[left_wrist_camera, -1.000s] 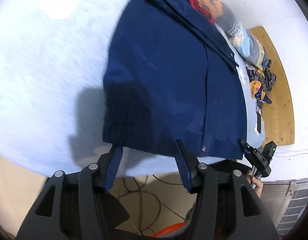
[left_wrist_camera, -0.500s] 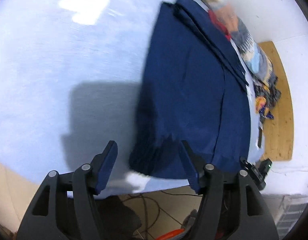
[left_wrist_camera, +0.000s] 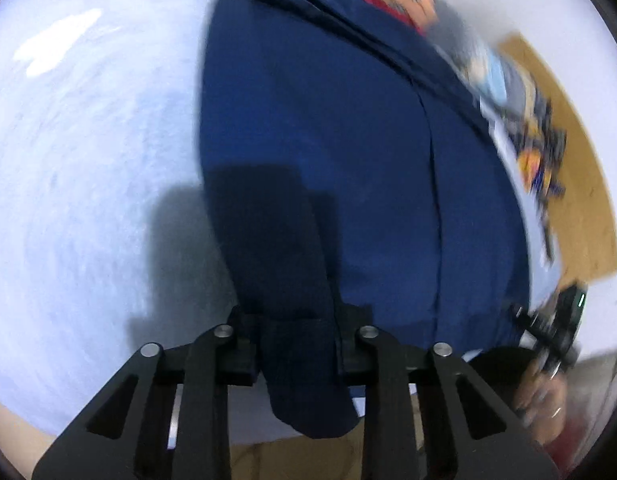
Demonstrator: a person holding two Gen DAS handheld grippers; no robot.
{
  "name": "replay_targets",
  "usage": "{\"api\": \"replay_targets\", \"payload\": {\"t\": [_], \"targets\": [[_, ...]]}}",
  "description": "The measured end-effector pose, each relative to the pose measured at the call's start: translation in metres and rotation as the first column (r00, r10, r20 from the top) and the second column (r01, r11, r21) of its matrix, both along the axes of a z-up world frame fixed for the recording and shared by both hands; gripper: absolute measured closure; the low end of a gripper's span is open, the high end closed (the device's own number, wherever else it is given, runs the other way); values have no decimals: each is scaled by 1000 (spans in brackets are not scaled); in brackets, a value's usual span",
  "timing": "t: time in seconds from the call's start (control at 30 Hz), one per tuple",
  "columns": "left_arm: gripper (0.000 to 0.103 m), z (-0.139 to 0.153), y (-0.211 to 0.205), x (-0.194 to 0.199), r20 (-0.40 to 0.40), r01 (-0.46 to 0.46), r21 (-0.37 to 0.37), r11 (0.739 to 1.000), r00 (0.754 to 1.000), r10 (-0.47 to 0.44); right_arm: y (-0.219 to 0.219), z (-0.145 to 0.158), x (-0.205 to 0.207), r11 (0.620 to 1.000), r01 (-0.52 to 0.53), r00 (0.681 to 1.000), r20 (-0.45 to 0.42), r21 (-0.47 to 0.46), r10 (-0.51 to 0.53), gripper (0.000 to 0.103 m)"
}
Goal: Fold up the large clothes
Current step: 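Grasp the hem edge of the folded navy jacket with both tools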
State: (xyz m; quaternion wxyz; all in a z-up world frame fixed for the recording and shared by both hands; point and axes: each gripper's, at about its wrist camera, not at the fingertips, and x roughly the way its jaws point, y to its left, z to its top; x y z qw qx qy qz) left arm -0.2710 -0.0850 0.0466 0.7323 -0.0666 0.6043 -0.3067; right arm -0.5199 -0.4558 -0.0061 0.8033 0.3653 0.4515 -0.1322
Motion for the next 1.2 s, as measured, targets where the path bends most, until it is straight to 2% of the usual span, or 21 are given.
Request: {"api": "replay_targets", "payload": {"t": [0.1,0.23,0.37,0.43,0.6,0.7,0.73,0.8,0.9,0.93,0.97,1.0,1.03,1.07,1.1,1.2], "targets": [[85,9,14,-9,16,-40,-40,998,999,40,8,16,-3,998,-17,999,38,-57,19,92],[86,18,21,-33,14,-12,-69,998,1000,13,6,41,-18,994,14,995,102,-106,-4,92],[86,23,29,-56,4,11,-91,996,1000,-11,5,62,-28,984,42,992,128,-174,-19,92],[85,22,24,-60,30,16,-63,998,999,-15,-1,64,-29,988,44,991,131,-148,-24,92],[81,5,13,-48,-7,3,17,1000,1000,-3,-5,48,-23,996,46,995,95,-73,-39,91],[63,7,-1,-46,52,11,86,996,998,-16,-2,43,-19,996,26,997,78,-87,-19,86],[53,8,-6,-46,73,8,114,993,997,-17,-1,41,-18,996,24,998,67,-91,-18,85],[50,1,-15,-41,78,7,145,989,997,-19,3,36,-14,995,17,999,34,-101,-14,81],[44,-5,-19,-38,77,10,139,990,997,-21,7,27,-10,995,2,1000,-6,-103,-2,62],[43,-5,-19,-38,90,12,131,991,996,-24,8,25,-10,995,-3,1000,-14,-102,2,59],[46,-6,-19,-40,103,12,133,991,994,-25,9,24,-9,995,-8,1000,-19,-103,6,59],[53,-6,-19,-41,117,18,141,990,992,-35,12,22,-8,994,-16,1000,-25,-105,13,61],[75,-4,-19,-44,135,27,147,989,990,-47,13,22,-6,994,-21,1000,-25,-106,19,75],[80,-1,-18,-45,127,42,113,993,990,-56,15,23,-6,993,-29,999,-18,-111,27,87],[80,1,-18,-46,131,42,91,995,990,-54,15,26,-8,992,-34,999,-10,-119,33,90],[81,8,-2,-45,127,23,21,1000,992,-25,13,37,-16,996,-28,997,63,-88,34,91]]}}
